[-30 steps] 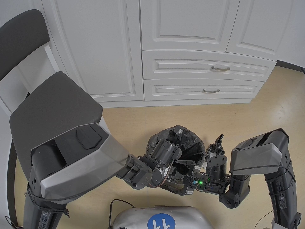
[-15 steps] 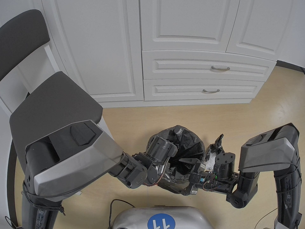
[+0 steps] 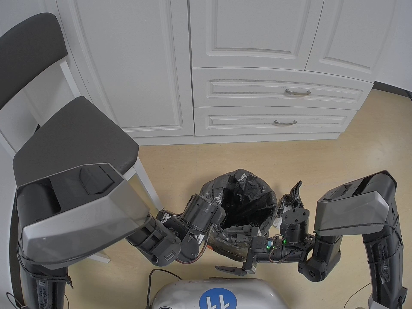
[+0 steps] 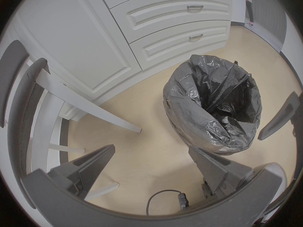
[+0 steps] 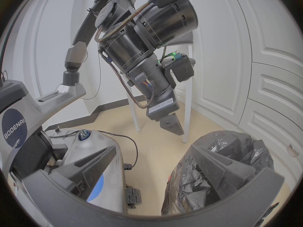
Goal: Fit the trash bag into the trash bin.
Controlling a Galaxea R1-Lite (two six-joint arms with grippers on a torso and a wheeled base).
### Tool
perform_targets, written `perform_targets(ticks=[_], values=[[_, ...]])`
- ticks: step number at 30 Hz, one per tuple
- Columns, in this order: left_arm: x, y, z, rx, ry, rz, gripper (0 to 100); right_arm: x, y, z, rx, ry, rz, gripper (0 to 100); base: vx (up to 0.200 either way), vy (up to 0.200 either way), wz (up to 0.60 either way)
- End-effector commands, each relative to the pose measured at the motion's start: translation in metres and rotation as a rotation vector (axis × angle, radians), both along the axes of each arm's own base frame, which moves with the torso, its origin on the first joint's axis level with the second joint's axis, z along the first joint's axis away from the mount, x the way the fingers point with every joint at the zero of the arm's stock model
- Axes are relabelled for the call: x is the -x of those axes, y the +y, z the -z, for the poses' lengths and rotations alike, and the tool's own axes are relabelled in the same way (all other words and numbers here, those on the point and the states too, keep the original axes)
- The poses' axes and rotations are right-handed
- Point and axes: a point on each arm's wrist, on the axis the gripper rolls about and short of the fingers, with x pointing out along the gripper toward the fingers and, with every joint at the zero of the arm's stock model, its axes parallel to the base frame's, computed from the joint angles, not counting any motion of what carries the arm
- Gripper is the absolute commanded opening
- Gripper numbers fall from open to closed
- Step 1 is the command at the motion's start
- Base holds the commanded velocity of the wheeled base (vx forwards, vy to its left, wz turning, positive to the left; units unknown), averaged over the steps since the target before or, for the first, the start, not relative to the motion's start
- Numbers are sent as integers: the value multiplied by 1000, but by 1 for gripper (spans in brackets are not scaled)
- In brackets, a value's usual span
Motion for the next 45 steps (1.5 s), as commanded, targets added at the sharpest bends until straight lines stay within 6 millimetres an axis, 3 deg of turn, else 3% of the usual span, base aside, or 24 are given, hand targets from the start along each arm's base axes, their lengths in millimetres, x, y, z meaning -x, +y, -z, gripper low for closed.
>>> perform_targets(ticks=[1,14,25,31,33,39,42,45], values=[[1,2,-1,-2,1,-2,100,-1,0,5,6,7,0,100,0,0,0],[-1,-1,4,6,-2,2,100,-18,-14,-2,-14,-28,53,100,0,0,0],[-4,-1,7,-51,-19,-5,100,-18,-18,-2,-23,-19,32,100,0,0,0],[-19,-16,2,-9,-67,-3,100,-27,-32,-14,-55,-33,37,100,0,0,0],[-25,-25,5,17,-81,-5,100,-33,-43,-21,-72,-29,73,100,0,0,0],[-33,-19,3,109,-126,-5,100,-38,-70,-42,-135,29,187,100,0,0,0],[-38,-5,-2,224,-177,34,100,-32,-85,-57,-179,80,383,100,0,0,0],[-47,2,0,290,-228,32,100,-29,-90,-55,-188,117,580,100,0,0,0]])
